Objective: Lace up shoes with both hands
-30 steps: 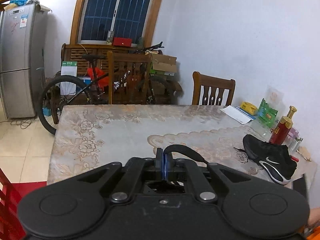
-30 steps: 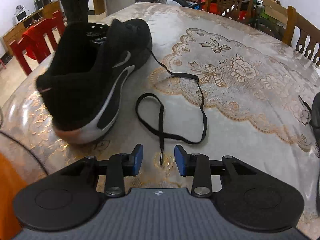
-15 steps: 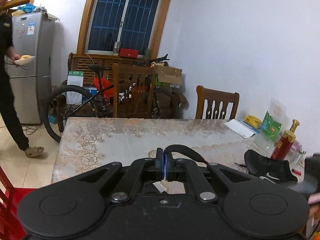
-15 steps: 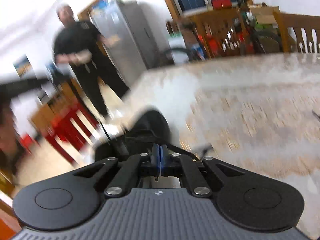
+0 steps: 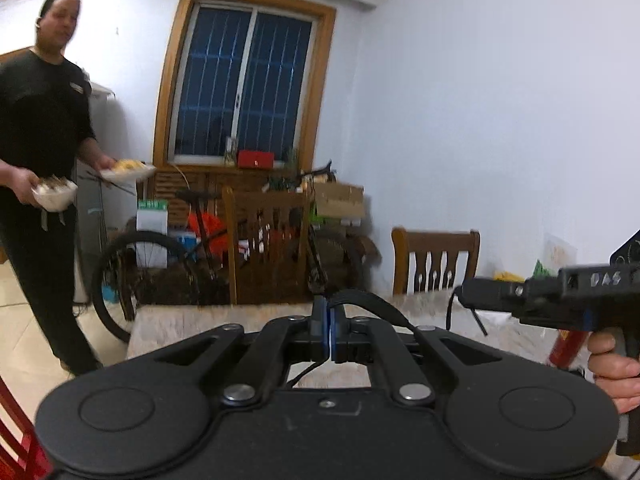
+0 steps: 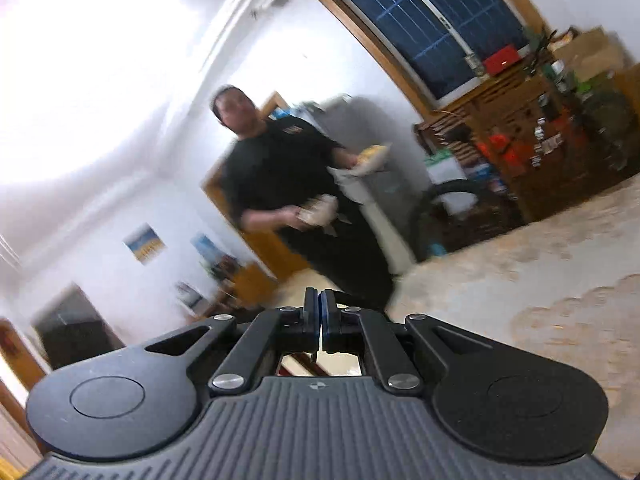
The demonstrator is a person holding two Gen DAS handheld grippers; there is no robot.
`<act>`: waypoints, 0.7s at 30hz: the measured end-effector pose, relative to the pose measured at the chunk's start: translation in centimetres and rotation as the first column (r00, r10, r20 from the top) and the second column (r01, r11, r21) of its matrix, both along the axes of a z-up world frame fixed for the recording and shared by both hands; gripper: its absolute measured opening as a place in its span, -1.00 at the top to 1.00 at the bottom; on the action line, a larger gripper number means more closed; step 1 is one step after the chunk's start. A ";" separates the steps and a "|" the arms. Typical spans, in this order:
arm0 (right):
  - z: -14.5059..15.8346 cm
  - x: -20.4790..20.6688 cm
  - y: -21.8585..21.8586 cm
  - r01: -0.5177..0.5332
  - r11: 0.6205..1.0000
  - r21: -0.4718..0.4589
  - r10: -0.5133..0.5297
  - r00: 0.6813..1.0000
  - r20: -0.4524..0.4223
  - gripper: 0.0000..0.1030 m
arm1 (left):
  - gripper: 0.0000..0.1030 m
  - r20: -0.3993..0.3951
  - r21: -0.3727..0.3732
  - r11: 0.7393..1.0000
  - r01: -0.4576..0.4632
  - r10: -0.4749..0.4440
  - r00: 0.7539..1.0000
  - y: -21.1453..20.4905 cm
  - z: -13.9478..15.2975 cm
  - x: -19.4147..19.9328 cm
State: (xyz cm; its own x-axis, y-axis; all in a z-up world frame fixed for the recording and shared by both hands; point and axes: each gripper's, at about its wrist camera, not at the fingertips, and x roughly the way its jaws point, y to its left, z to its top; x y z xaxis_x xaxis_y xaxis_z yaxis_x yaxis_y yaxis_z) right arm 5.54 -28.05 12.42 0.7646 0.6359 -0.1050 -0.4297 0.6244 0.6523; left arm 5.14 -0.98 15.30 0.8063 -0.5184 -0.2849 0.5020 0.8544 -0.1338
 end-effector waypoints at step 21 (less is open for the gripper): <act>6.3 3.3 0.9 -0.158 0.918 0.365 0.149 0.987 0.051 0.97 | 0.97 0.020 -0.280 0.960 0.000 0.006 1.000 2.2 4.4 0.7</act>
State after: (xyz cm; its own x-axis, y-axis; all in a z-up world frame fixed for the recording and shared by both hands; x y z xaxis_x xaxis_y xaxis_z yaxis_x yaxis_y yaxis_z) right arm 8.81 -27.16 18.69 0.6539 0.7365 0.1733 -0.5179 0.2687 0.8122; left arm 5.82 1.17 19.65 0.8120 -0.5729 -0.1117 0.5051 0.7855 -0.3577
